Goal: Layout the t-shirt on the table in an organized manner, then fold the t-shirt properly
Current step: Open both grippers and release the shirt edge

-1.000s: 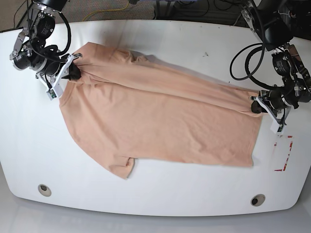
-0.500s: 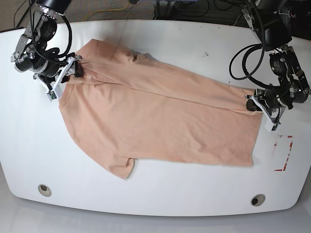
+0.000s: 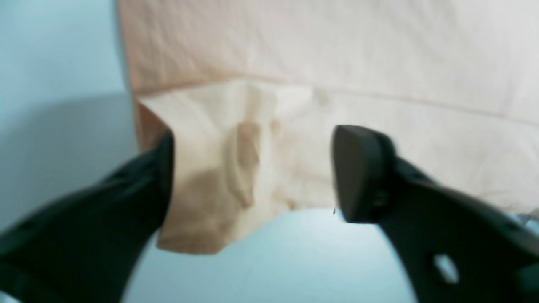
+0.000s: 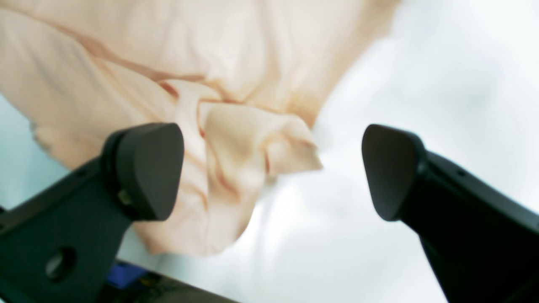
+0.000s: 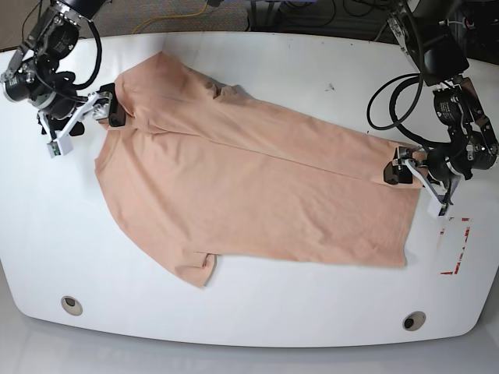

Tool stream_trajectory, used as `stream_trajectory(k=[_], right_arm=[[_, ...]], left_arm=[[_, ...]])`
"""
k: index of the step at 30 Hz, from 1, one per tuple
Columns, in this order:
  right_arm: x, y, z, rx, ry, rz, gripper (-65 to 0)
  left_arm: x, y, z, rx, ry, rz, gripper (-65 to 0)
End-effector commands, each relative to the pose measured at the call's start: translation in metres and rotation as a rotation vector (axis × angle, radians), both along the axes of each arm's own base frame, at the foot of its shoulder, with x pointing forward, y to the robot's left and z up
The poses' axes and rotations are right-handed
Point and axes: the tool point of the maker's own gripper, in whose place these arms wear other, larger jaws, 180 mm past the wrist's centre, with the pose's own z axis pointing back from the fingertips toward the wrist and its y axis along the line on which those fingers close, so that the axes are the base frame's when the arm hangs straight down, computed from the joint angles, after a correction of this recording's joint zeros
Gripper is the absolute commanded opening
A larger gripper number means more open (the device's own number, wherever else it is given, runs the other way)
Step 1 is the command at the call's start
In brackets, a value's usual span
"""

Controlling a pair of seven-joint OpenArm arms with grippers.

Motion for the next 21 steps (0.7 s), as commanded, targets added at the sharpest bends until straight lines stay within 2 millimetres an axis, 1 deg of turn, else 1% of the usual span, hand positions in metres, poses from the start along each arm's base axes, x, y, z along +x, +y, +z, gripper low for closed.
stream_trajectory(k=[1, 4, 7, 11, 12, 13, 14, 18, 21], right_arm=[[-0.002, 0.0, 0.012, 0.032, -0.051, 0.0, 0.0], [-0.014, 0.0, 0.012, 0.072, -0.051, -0.011, 0.0], [-0.03, 0.005, 0.006, 0.127, -0.037, -0.037, 0.0], [-0.047, 0.003, -0.001, 0.153, -0.018, -0.101, 0.0], [-0.049, 0.002, -0.002, 0.157, -0.016, -0.111, 0.0], [-0.055, 0.002, -0.005, 0.164, -0.005, -0.129, 0.0], [-0.058, 0.003, -0.007, 0.17, 0.002, -0.134, 0.0], [-0.072, 0.018, -0.019, 0.214, 0.041, -0.147, 0.0], [-0.073, 0.033, -0.024, 0.249, 0.051, -0.135, 0.0]], left_arm=[[0.012, 0.004, 0.018, 0.003, -0.063, 0.002, -15.0], [0.013, 0.004, 0.022, 0.002, -0.076, -0.005, -15.0], [0.017, -0.002, 0.035, -0.02, -0.125, -0.018, -15.0], [0.021, -0.01, 0.053, -0.059, -0.191, -0.037, -15.0], [0.021, -0.009, 0.057, -0.06, -0.202, -0.036, -15.0], [0.02, -0.005, 0.064, -0.064, -0.224, -0.032, -15.0], [0.018, -0.002, 0.066, -0.066, -0.227, -0.027, -15.0], [0.011, 0.008, 0.076, -0.099, -0.258, 0.007, -15.0], [0.01, 0.011, 0.08, -0.121, -0.27, 0.018, -15.0]])
